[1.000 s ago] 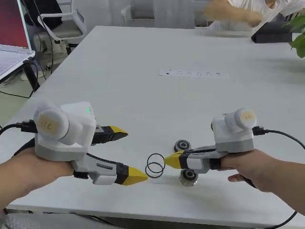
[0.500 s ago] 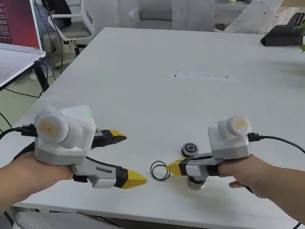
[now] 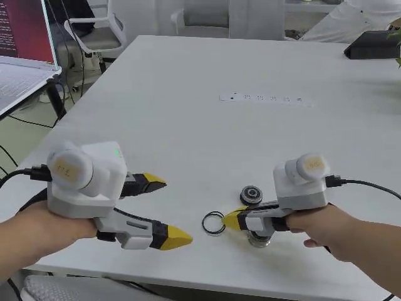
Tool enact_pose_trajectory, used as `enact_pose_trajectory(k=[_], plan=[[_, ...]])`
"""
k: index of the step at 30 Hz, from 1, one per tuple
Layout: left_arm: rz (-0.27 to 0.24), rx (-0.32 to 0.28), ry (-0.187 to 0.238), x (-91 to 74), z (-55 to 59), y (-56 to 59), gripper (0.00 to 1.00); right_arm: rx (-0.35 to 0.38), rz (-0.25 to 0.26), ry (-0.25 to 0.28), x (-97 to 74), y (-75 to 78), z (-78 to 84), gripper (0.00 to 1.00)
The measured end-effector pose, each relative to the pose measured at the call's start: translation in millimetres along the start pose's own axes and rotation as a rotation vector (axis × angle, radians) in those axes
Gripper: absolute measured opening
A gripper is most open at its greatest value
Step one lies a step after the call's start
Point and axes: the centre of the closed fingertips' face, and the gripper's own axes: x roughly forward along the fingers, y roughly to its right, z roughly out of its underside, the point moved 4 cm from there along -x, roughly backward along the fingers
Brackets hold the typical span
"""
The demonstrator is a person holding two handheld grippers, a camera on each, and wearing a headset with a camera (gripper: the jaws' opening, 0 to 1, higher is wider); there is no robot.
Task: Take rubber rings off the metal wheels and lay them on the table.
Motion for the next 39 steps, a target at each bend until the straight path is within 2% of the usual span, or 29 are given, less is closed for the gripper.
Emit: enact_pose_trajectory(k=[6, 10, 21, 30, 39], plan=[[-0.003, -0.002, -0.005, -2.3, 1.8, -0.2, 0.66, -0.017, 0.02, 0.012, -3.2, 1.0, -1.5, 0.12], [-0.003, -0.001, -0.006, -3.3, 0.8, 0.5, 0.66, -0.015, 0.018, 0.031, -8.5, -0.1, -5.7, 0.15], [0.01, 0.017, 0.006, 2.2, -12.9, 2.7, 0.65, -0.01, 0.001, 0.121, -30.3, -3.0, -22.9, 0.19], [0.035, 0.044, 0.01, 17.3, -27.1, 3.1, 0.65, -0.02, 0.008, 0.172, -54.2, -4.4, -28.1, 0.22], [0.075, 0.065, 0.004, 39.4, -40.8, 4.9, 0.63, -0.021, 0.036, 0.195, -75.8, 16.4, -19.9, 0.24]])
